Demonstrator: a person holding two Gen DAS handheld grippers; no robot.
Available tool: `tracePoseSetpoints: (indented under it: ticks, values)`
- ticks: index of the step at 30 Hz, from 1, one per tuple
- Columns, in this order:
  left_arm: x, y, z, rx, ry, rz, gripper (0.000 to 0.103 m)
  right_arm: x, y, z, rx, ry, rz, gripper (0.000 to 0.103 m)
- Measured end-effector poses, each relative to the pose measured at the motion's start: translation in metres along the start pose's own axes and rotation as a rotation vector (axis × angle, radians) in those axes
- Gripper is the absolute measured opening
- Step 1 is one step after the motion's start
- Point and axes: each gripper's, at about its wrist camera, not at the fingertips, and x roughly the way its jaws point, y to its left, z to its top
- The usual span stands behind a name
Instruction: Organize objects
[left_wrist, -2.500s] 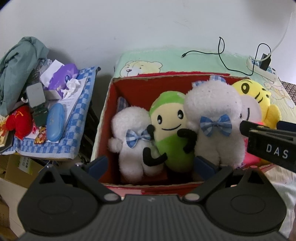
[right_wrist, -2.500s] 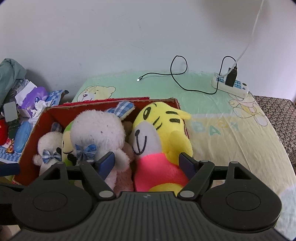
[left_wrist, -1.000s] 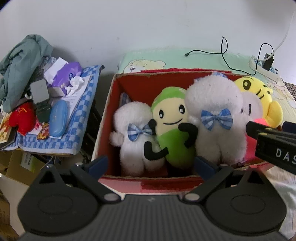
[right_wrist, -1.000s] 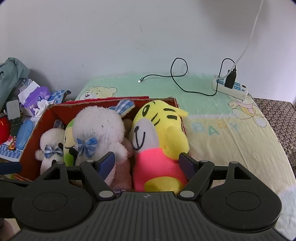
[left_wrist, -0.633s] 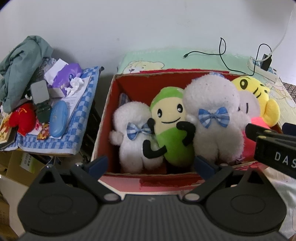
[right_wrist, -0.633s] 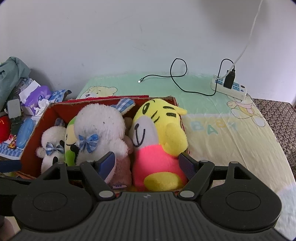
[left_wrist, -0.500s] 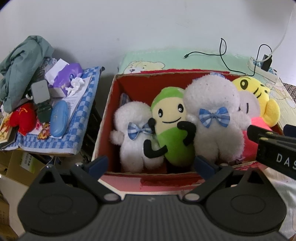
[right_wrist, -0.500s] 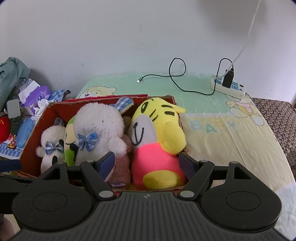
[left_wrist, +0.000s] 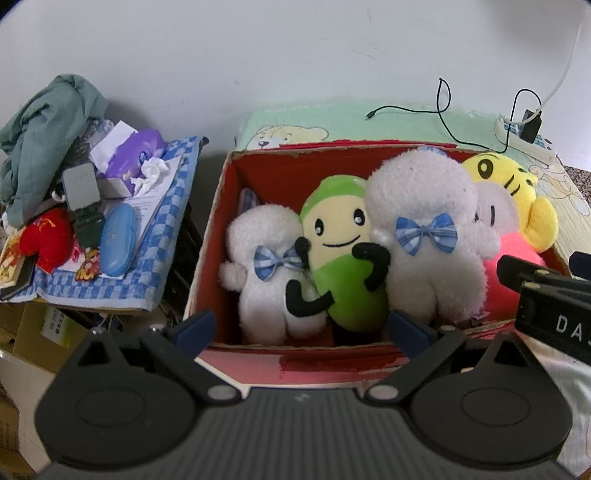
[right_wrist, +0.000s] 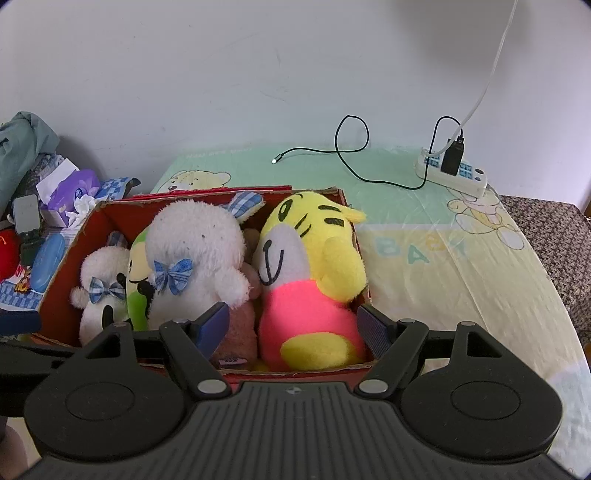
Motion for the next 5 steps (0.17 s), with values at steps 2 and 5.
tracePoseSetpoints:
  ticks: [2,5]
  values:
    - [0.0003,0.0014,-0.0003,-0.010,0.000,-0.014,0.099,-0.0002,-0.0001,-0.0001,0.001,0.000,0.000,0.078]
    - [0.0011,0.0022,-0.0006,-0.023,0.002,-0.020,0.099,-0.0005,-0.0010,-0.0009,0.002,0.001,-0.002,0.078]
